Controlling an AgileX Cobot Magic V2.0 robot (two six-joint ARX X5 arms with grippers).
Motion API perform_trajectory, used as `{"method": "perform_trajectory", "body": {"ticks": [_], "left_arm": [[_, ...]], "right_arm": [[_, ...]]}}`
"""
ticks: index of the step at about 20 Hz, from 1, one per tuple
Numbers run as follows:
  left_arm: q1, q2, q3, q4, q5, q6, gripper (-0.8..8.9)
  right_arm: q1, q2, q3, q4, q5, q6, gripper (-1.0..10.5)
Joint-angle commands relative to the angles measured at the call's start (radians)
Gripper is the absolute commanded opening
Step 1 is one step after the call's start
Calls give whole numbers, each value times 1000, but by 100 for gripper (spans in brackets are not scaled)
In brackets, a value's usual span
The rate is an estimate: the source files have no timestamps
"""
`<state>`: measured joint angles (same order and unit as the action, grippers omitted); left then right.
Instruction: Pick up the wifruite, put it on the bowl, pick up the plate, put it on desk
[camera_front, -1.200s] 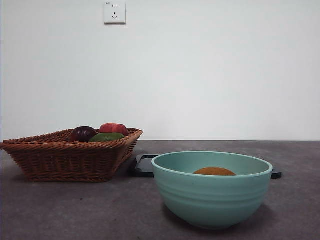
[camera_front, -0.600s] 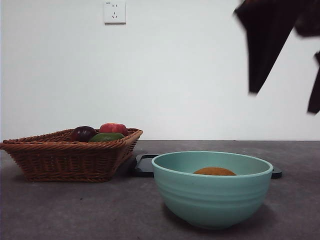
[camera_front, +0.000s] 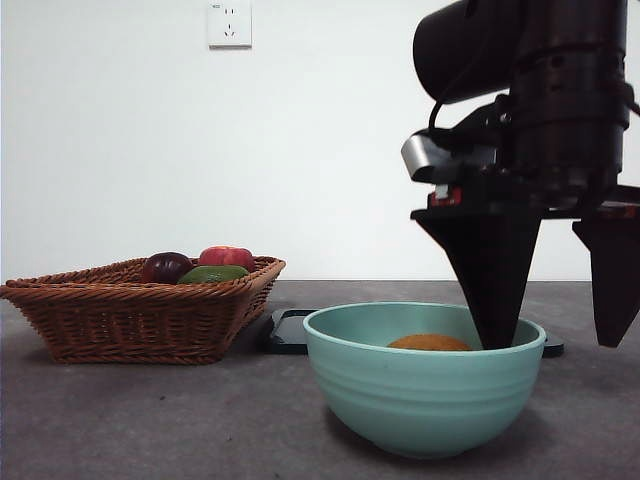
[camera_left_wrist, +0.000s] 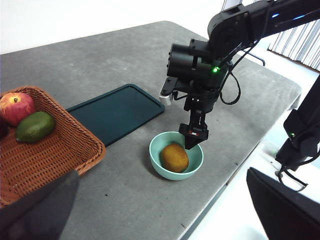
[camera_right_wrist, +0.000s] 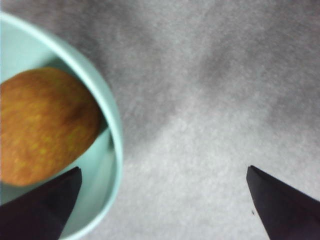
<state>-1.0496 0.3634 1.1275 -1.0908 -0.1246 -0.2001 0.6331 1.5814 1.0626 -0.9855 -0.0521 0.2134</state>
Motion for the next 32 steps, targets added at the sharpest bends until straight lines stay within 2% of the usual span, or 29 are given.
{"method": "perform_trajectory", "body": {"ticks": [1, 3, 8, 9, 14, 20, 24, 32], "left_arm": [[-9, -2, 10, 14, 0, 8, 597], [-9, -2, 10, 14, 0, 8, 597], [-9, -2, 10, 14, 0, 8, 597], [-9, -2, 10, 14, 0, 8, 597], [-9, -2, 10, 14, 0, 8, 597], [-9, -2, 10, 14, 0, 8, 597], [-9, -2, 10, 14, 0, 8, 597], [-9, -2, 10, 14, 0, 8, 597]], "right_arm": [[7, 29, 16, 26, 2, -2, 520], [7, 42, 16, 70, -1, 21, 478], [11, 60, 16, 110, -29, 49, 58], [16, 60, 16, 113, -29, 49, 14], [22, 60, 25, 122, -29, 64, 10], [-8, 70, 155, 76, -26, 58, 10], [-76, 151, 314, 2, -26, 11, 10], [-200, 459, 712, -106, -29, -62, 10]]}}
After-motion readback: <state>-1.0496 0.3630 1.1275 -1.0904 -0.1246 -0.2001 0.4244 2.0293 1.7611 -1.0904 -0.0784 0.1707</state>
